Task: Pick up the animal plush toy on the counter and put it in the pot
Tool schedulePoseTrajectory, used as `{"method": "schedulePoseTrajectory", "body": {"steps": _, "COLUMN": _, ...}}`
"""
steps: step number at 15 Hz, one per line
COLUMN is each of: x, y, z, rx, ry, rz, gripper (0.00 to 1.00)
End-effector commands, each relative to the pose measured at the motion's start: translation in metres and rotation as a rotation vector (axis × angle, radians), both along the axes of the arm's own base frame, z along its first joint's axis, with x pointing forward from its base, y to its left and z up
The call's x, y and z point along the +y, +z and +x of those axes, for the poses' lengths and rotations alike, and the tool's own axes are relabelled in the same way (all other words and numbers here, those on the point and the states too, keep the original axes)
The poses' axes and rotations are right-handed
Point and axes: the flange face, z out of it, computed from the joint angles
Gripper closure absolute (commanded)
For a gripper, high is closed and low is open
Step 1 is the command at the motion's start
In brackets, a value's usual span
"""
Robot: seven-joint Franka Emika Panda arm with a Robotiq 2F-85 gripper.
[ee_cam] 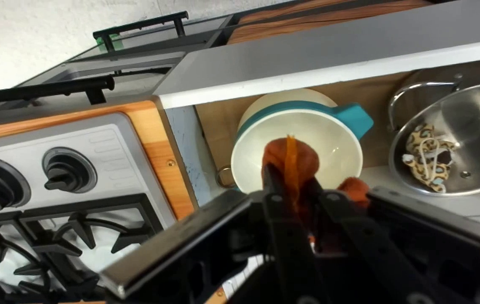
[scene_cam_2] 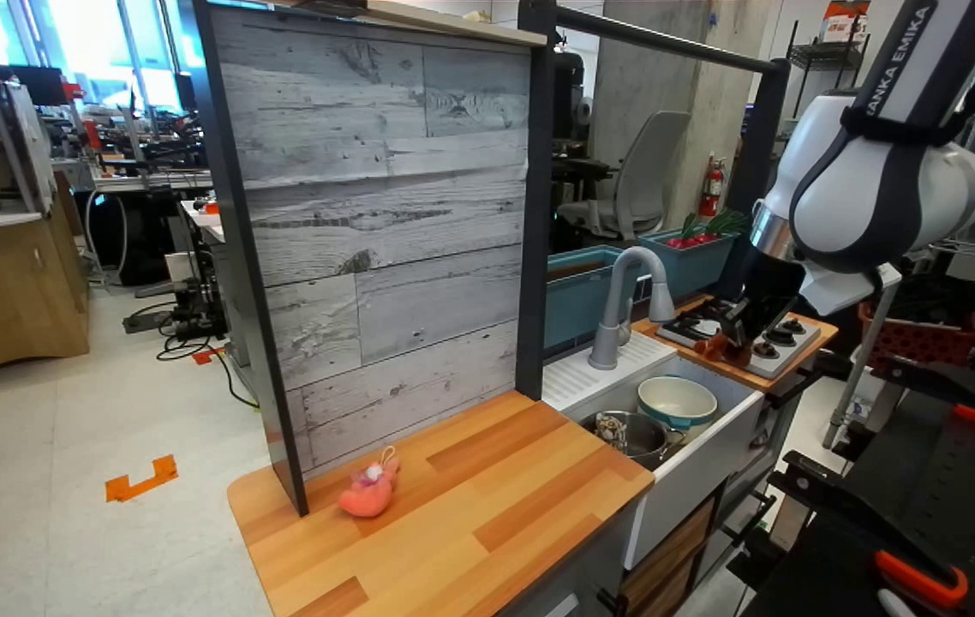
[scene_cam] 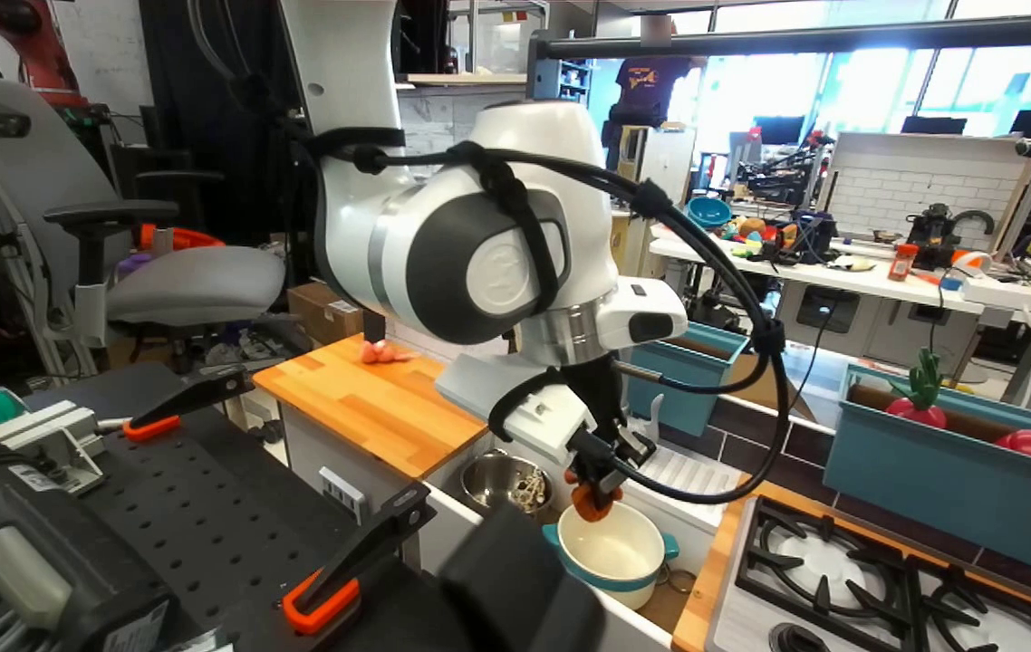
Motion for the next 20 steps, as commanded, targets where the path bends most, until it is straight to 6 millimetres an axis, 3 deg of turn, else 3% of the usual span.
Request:
{"method": "schedulePoseTrajectory", "body": {"steps": 1, "x": -0.017, "y": -0.017, "z": 0.019, "rx": 0.016, "ry": -0.052, "rz": 0.003, "gripper": 0.97}}
{"method": "schedulePoseTrajectory", "body": {"steps": 8, "x": -0.041, "y": -0.057, "z": 0.045, "rx": 0.056, "ry": -0.093, "rz": -0.003, "gripper": 0.97}}
{"method": "schedulePoseTrajectory", "body": {"steps": 18, "x": -0.014, "y": -0.11, "z": 0.071, "rx": 0.085, "ry": -0.013, "rz": 0.01, "gripper": 0.97}}
{"method": "schedulePoseTrajectory", "body": {"steps": 19, "x": -0.013, "y": -0.112, "z": 0.072, "rx": 0.087, "ry": -0.015, "rz": 0.016, "gripper": 0.64}}
{"method": "schedulePoseTrajectory", "body": {"steps": 20, "x": -0.012, "y": -0.113, "z": 0.073, "rx": 0.093, "ry": -0.014, "rz": 0.019, "gripper": 0.62}}
